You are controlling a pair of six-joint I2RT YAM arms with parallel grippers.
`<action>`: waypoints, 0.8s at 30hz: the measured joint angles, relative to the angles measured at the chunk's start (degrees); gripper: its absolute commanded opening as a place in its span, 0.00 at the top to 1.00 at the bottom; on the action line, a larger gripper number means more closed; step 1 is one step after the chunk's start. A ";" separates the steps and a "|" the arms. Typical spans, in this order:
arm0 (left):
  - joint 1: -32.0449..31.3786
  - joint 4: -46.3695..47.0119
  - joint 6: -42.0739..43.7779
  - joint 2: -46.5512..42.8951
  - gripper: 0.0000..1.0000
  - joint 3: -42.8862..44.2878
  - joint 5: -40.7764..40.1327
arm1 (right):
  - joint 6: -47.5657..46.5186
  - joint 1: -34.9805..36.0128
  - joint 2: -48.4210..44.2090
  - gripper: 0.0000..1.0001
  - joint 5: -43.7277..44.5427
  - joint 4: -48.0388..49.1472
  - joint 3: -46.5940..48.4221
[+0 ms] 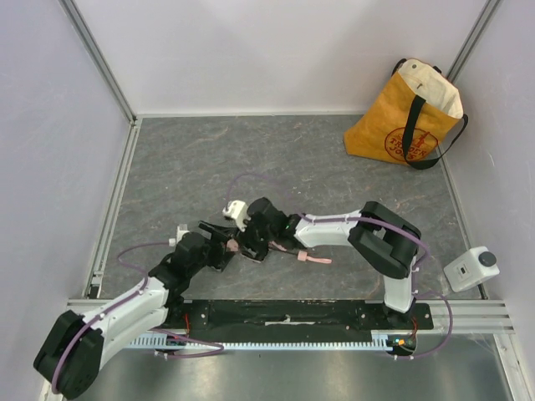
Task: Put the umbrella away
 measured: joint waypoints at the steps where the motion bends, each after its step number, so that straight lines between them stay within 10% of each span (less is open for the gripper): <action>1: -0.02 0.20 0.33 -1.77 0.04 -0.90 -0.61 | 2.08 -1.99 0.28 1.00 -3.37 0.66 0.00; 12: -0.22 -0.68 5.70 -7.69 0.02 -1.88 -2.05 | 14.75 -13.05 5.14 1.00 -29.07 5.03 1.25; 24: -0.22 10.69 8.79 5.27 0.01 -1.62 -1.11 | 37.44 -19.52 9.53 1.00 -46.38 18.32 -3.48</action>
